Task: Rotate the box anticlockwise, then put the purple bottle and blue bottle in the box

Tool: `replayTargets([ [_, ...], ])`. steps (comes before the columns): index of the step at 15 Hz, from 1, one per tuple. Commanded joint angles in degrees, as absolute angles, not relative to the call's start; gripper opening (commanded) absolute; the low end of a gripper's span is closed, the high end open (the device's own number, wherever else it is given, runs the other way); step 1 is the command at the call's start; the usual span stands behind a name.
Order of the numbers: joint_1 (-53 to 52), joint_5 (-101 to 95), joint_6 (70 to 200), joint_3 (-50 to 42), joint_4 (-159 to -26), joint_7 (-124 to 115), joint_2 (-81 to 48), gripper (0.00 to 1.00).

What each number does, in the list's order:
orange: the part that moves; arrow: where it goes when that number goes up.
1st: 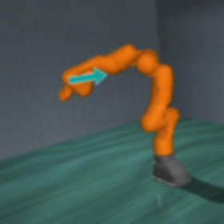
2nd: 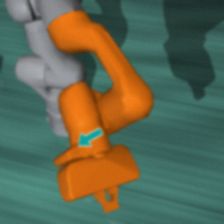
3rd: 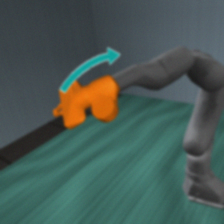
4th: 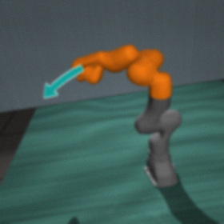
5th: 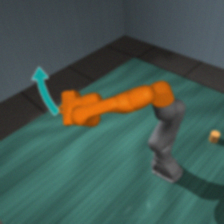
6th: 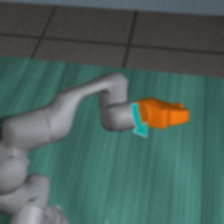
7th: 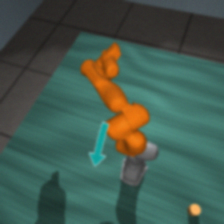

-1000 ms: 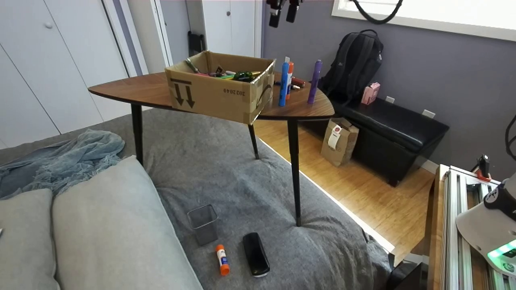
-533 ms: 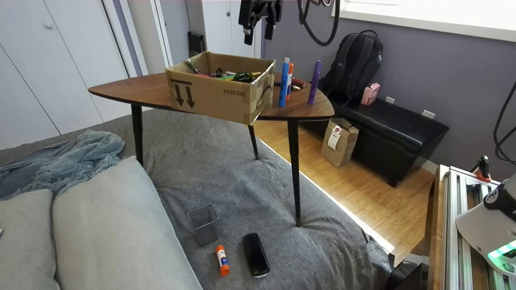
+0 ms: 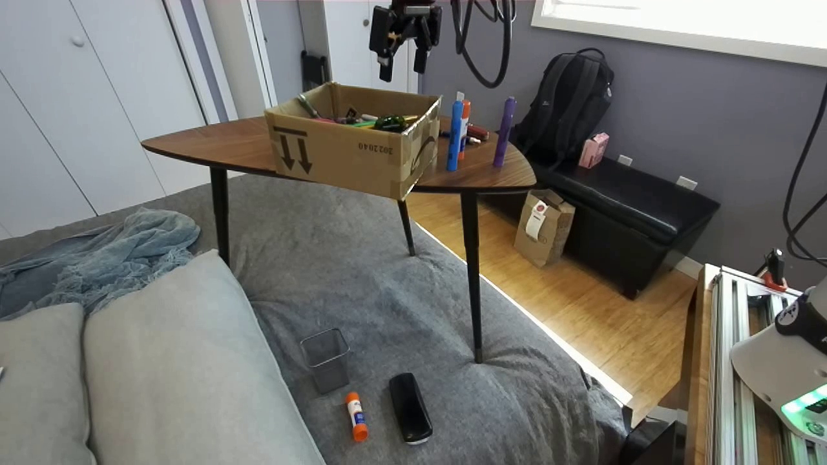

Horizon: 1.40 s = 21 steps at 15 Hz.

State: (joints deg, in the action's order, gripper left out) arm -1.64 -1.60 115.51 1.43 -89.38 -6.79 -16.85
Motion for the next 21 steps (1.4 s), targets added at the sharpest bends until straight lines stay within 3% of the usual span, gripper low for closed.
replayTargets([
  [1,-1.9,-1.5,115.3,1.1,-89.2,-6.7,-16.9,1.0],
  [11,0.1,1.0,121.2,2.1,-88.1,7.7,-20.9,1.0],
  [12,0.3,1.6,122.1,2.3,-88.1,8.6,-21.3,0.75],
  [13,0.5,2.6,122.9,2.5,-88.0,9.3,-21.6,0.74],
  [21,0.7,5.2,123.9,3.1,-87.6,11.5,-24.0,0.16],
])
